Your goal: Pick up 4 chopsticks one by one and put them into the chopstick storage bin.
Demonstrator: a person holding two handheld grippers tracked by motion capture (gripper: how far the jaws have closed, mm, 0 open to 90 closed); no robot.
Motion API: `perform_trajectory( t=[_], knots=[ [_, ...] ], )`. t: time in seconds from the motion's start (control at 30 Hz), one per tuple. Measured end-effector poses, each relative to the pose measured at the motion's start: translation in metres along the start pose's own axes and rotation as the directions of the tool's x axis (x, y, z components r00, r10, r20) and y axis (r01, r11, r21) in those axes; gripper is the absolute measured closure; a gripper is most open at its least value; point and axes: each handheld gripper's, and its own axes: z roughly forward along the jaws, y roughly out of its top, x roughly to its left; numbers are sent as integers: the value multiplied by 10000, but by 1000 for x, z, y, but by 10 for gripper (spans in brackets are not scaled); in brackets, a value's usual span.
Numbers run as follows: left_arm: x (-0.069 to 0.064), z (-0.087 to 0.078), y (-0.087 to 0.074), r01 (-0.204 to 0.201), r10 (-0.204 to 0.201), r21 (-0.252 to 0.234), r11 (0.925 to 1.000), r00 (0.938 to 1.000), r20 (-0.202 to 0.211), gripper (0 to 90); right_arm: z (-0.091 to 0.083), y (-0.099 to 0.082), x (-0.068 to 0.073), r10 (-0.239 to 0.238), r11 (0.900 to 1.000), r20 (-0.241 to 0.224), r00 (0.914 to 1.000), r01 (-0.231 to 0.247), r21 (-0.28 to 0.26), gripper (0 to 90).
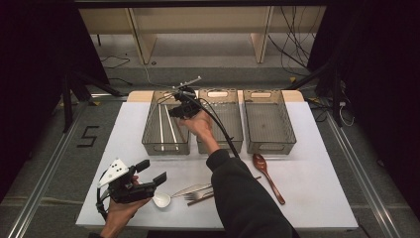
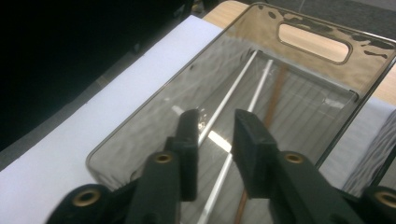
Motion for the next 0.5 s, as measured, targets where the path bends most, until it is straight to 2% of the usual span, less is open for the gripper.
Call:
perform_trajectory(
  t=[0.23,0.37,0.5],
  knots=[
    [0,0,0,-9,9,16,10000,10000,-27,169,-22,-4,2,-885,9958,-367,9954,892,186,515],
    [1,0,0,-29,29,52,10000,10000,-56,167,-38,-10,5,-1677,9847,-560,9842,1700,384,458],
    [0,1,-1,8,-8,40,10000,10000,-66,167,-53,-21,10,-2189,9727,-763,9728,2237,624,417]
  ],
)
